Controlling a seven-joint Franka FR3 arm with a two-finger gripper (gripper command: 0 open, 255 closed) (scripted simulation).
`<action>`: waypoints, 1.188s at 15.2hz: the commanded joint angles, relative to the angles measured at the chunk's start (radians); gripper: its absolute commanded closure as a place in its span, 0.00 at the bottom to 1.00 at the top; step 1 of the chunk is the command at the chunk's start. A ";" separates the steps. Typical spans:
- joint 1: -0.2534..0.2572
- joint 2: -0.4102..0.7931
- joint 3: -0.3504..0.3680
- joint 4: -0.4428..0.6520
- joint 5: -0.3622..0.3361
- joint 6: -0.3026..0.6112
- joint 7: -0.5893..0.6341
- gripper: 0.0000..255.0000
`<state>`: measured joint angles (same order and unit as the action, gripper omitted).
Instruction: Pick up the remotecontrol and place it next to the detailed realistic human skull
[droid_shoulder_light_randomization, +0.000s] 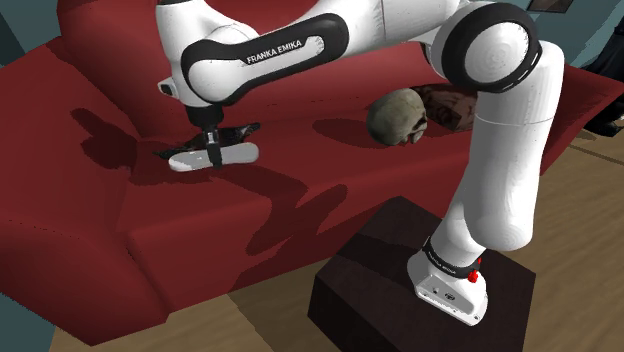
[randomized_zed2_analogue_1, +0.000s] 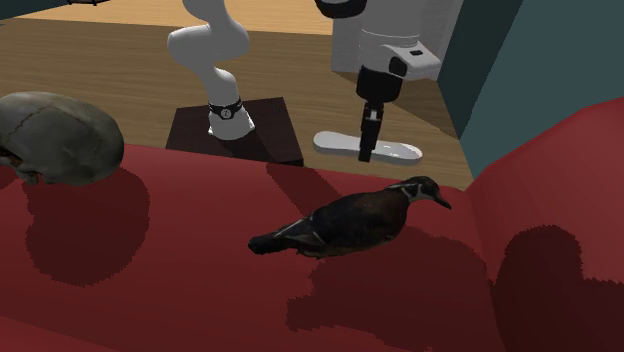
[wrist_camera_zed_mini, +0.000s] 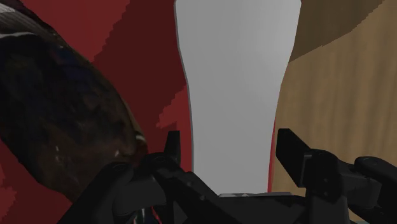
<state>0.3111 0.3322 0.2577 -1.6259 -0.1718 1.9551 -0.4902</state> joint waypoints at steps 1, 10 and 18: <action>-0.001 -0.007 0.001 0.018 0.003 -0.025 -0.005 1.00; 0.002 -0.021 0.004 0.119 0.012 -0.139 -0.017 1.00; 0.009 -0.017 0.006 0.232 0.013 -0.248 -0.027 1.00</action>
<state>0.3211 0.3182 0.2644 -1.4026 -0.1596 1.7194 -0.5137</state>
